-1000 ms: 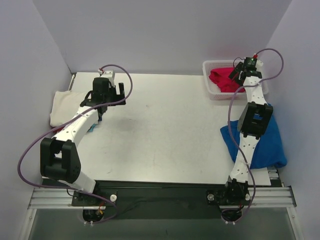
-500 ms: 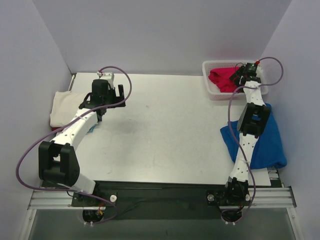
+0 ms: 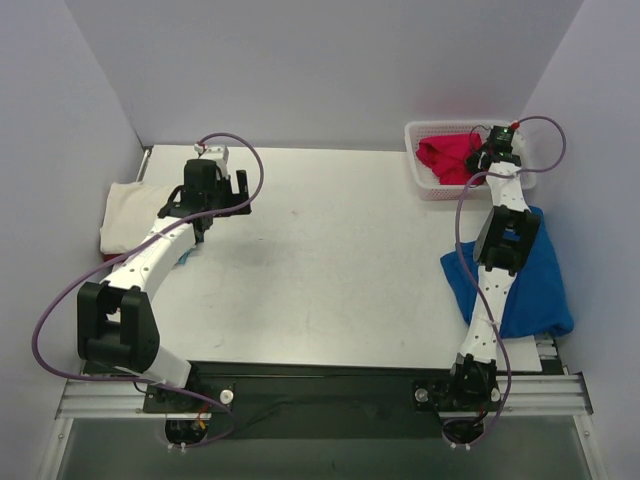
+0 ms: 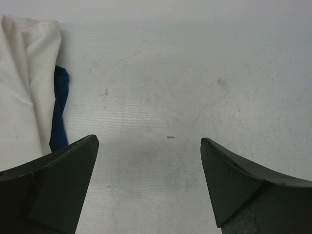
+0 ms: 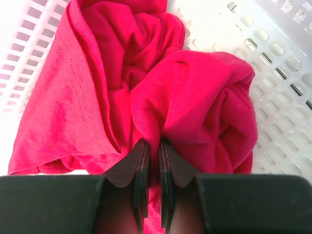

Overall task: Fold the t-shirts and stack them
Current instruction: Grab crumpled tshirt from bin with the right arm, then move the tshirt to the center of the board

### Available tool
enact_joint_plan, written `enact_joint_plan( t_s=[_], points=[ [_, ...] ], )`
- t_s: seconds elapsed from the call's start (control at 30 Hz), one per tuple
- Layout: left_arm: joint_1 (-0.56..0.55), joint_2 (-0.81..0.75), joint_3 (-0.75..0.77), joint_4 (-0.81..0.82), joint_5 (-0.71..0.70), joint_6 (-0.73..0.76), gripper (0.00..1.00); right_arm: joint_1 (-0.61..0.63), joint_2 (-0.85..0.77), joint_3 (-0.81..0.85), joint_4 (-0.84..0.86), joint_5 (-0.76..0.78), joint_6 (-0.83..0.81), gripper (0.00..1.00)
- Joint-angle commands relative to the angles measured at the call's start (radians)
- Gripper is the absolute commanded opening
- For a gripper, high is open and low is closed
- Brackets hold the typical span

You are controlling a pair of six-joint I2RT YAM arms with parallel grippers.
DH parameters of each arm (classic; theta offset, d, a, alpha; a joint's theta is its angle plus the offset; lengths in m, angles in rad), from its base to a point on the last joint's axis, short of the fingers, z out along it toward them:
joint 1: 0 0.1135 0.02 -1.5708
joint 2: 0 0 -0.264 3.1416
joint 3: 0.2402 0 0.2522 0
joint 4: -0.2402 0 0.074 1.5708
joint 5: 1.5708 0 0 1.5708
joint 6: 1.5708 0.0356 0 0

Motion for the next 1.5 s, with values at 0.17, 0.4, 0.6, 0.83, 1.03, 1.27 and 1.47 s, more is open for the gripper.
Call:
enact_joint_plan(
  t_s=[0.17,0.4,0.6,0.83,1.03,1.27,1.47],
  points=[
    [0.002,-0.022,0.022,0.019,0.018,0.003,0.97,0.012,-0.154,0.072,0.040,-0.041,0.002,0.00],
    [-0.001,-0.008,0.032,0.023,0.035,-0.001,0.97,0.036,-0.192,0.012,0.107,-0.105,0.083,0.00],
    [-0.001,-0.005,0.032,0.031,0.049,-0.003,0.97,0.092,-0.232,0.000,0.138,-0.022,0.051,0.00],
    [0.001,-0.022,0.016,0.042,0.049,-0.001,0.97,0.196,-0.336,-0.041,0.153,0.191,-0.141,0.00],
    [0.001,-0.021,0.019,0.048,0.046,0.003,0.97,0.256,-0.433,-0.002,0.175,0.274,-0.246,0.00],
    [-0.001,-0.025,0.022,0.060,0.054,-0.001,0.97,0.325,-0.563,0.034,0.190,0.282,-0.363,0.00],
    [-0.001,-0.033,0.032,0.072,0.061,-0.009,0.97,0.450,-0.691,0.069,0.190,0.277,-0.554,0.00]
  ],
)
